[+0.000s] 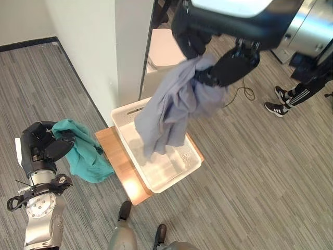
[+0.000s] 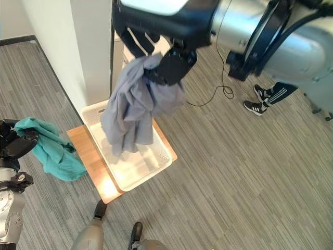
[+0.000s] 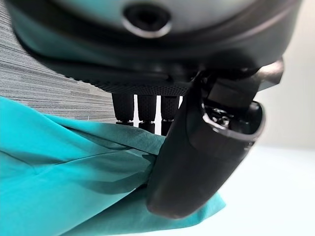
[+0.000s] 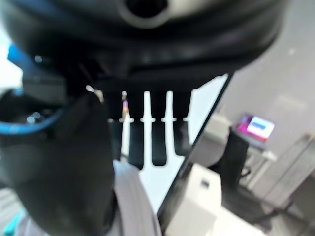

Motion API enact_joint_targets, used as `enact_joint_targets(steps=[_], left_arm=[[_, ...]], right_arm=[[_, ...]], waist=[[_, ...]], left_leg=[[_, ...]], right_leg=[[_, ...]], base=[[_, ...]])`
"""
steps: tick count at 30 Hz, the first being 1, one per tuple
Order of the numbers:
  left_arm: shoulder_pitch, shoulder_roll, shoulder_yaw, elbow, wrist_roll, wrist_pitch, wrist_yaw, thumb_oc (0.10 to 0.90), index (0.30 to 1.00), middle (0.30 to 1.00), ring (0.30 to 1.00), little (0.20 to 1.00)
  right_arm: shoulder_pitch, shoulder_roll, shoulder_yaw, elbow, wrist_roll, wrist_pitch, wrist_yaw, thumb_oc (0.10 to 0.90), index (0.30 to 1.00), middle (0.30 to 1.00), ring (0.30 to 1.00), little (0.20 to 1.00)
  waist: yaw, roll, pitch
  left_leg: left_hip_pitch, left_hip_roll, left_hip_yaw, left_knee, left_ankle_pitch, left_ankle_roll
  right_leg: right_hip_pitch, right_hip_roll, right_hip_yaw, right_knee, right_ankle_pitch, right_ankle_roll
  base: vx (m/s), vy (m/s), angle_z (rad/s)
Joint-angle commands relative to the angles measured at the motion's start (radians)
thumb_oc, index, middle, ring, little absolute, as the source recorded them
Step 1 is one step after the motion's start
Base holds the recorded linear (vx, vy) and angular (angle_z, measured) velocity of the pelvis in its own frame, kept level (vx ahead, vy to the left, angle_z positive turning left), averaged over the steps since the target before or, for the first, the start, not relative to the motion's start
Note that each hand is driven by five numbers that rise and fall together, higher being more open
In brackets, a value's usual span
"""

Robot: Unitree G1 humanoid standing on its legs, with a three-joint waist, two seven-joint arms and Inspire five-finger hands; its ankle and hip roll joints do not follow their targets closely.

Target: Pick up bed clothes into laundry basket.

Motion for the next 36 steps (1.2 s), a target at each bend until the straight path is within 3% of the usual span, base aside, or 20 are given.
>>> enact_joint_targets(steps=[1,7,11,12,13,16,18,20,22,30,36], left_arm=[[0.001,0.091,0.089,-0.182,0.032,-0.101,0.013,0.4,0.3,0.3,0.3,0.3],[0.008,0.078,0.097,-0.183,0.037,-0.105,0.02,0.4,0.3,0.3,0.3,0.3],[0.009,0.093,0.096,-0.183,0.037,-0.105,0.02,0.4,0.3,0.3,0.3,0.3],[0.008,0.108,0.097,-0.185,0.034,-0.096,0.021,0.4,0.3,0.3,0.3,0.3],[0.01,0.116,0.098,-0.186,0.027,-0.097,0.022,0.4,0.3,0.3,0.3,0.3],[0.016,0.113,0.086,-0.201,0.016,-0.097,0.025,0.4,0.3,0.3,0.3,0.3],[-0.006,0.117,0.066,-0.195,0.013,-0.101,0.031,0.4,0.3,0.3,0.3,0.3],[-0.011,0.111,0.063,-0.191,0.012,-0.102,0.042,0.4,0.3,0.3,0.3,0.3],[-0.008,0.115,0.069,-0.188,0.017,-0.106,0.05,0.4,0.3,0.3,0.3,0.3],[-0.02,0.11,0.049,-0.188,-0.003,-0.125,0.057,0.4,0.3,0.3,0.3,0.3],[-0.036,0.117,0.046,-0.176,-0.028,-0.138,0.066,0.4,0.3,0.3,0.3,0.3]], right_arm=[[-0.062,-0.037,-0.064,0.103,0.019,0.052,-0.011,0.4,0.3,0.3,0.3,0.3],[0.226,0.002,-0.23,0.098,-0.027,0.069,0.042,0.4,0.3,0.3,0.3,0.3],[0.296,0.0,-0.298,0.087,-0.033,0.07,0.046,0.4,0.3,0.3,0.3,0.3],[0.4,0.108,-0.314,0.001,-0.107,0.082,0.128,0.4,0.3,0.3,0.3,0.3],[0.416,0.128,-0.337,-0.018,-0.104,0.088,0.134,0.4,0.3,0.3,0.3,0.3],[0.366,0.187,-0.295,-0.02,-0.122,0.092,0.137,0.4,0.3,0.3,0.3,0.3],[0.348,0.272,-0.268,0.015,-0.145,0.1,0.134,0.4,0.3,0.3,0.3,0.3],[0.4,0.366,-0.274,0.065,-0.192,0.112,0.141,0.4,0.3,0.3,0.3,0.3],[0.427,0.402,-0.266,0.122,-0.246,0.117,0.144,0.4,0.3,0.3,0.3,0.3],[0.469,0.459,-0.268,0.375,-0.312,0.148,0.082,0.4,0.3,0.3,0.3,0.3],[0.519,0.445,-0.272,0.491,-0.378,0.166,0.072,0.4,0.3,0.3,0.3,0.3]], waist=[[0.014,-0.009,-0.094],[0.027,0.014,-0.071],[0.032,0.0,-0.071],[0.06,0.041,-0.033],[0.067,0.037,-0.028],[0.087,0.028,-0.019],[0.102,0.029,-0.005],[0.123,0.036,0.004],[0.134,0.041,0.01],[0.139,0.066,0.025],[0.144,0.099,0.04]], left_leg=[[0.063,0.046,0.062,0.01,-0.148,-0.03],[0.052,0.038,0.056,0.011,-0.145,-0.026],[0.054,0.038,0.055,0.011,-0.146,-0.026],[0.025,0.028,0.043,0.012,-0.134,-0.024],[0.013,0.027,0.037,0.012,-0.13,-0.026],[-0.01,0.027,0.027,0.01,-0.121,-0.028],[-0.022,0.026,0.016,0.01,-0.115,-0.028],[-0.028,0.023,0.0,0.01,-0.114,-0.026],[-0.03,0.019,-0.01,0.01,-0.113,-0.025],[-0.035,0.013,-0.023,0.011,-0.109,-0.024],[-0.057,0.013,-0.022,0.011,-0.098,-0.026]], right_leg=[[-0.086,-0.079,0.044,0.092,0.014,0.066],[-0.093,-0.087,0.039,0.095,0.018,0.067],[-0.091,-0.087,0.039,0.095,0.015,0.067],[-0.109,-0.093,0.032,0.091,0.022,0.066],[-0.116,-0.093,0.029,0.087,0.026,0.065],[-0.123,-0.088,0.014,0.075,0.032,0.063],[-0.127,-0.087,0.006,0.078,0.029,0.06],[-0.123,-0.086,-0.008,0.081,0.021,0.057],[-0.12,-0.088,-0.017,0.084,0.015,0.056],[-0.125,-0.097,-0.027,0.096,0.009,0.052],[-0.145,-0.098,-0.027,0.093,0.015,0.054]], base=[[0.0,0.0,0.0],[0.0,0.0,0.0],[-0.02,0.008,0.0],[-0.08,0.023,-0.09],[-0.08,0.011,-0.02],[-0.03,-0.041,0.32],[-0.04,-0.053,0.22],[-0.02,-0.038,0.04],[-0.01,-0.005,0.11],[0.0,0.006,0.07],[0.0,0.005,0.0]])
